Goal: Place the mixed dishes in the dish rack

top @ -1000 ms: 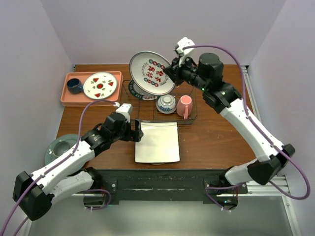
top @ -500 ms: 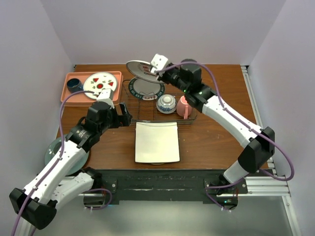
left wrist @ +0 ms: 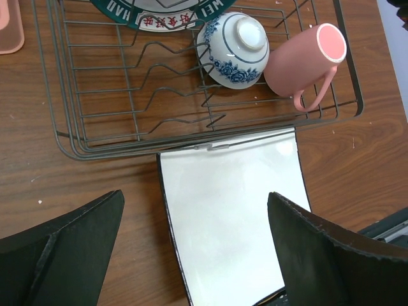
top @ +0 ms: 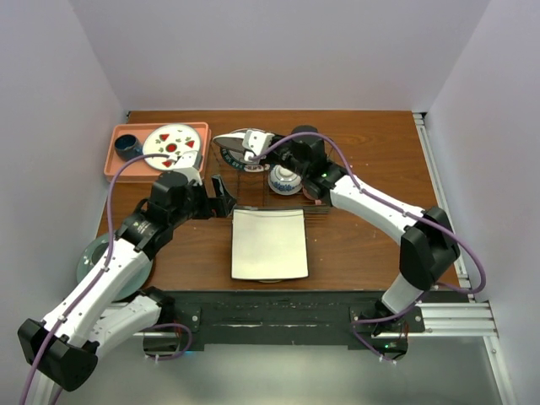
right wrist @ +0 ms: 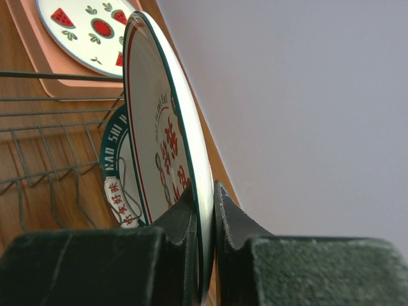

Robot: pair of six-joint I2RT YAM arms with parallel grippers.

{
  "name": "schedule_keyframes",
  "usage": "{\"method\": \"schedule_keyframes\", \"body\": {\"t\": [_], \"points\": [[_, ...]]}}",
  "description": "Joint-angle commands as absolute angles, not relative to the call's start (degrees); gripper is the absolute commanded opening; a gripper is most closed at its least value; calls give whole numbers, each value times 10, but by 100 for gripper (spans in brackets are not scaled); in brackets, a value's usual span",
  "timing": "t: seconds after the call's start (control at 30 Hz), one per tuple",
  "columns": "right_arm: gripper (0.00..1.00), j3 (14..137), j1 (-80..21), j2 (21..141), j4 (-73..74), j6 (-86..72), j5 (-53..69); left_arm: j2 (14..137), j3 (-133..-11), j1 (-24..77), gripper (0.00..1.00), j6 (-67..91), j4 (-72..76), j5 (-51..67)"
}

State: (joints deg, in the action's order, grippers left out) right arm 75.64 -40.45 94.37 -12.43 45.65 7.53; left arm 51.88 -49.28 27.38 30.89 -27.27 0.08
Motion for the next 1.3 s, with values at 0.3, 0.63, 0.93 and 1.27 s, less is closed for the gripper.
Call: {"method": "schedule_keyframes", "body": {"t": [0.3,0.63,0.93,1.27], "points": [[0,795,-403,986,-164,514,121,480,-502,270,100,284,-303,24],[0,801,-396,1012,-173,531,120,473,-502,270,100,277,-316,23],[0,838,-386,1052,-126,520,140,475,-497,270,100,274,-316,24],[0,876,-379,1093,-103,508,124,470,-499,270,100,272,-325,14]]}}
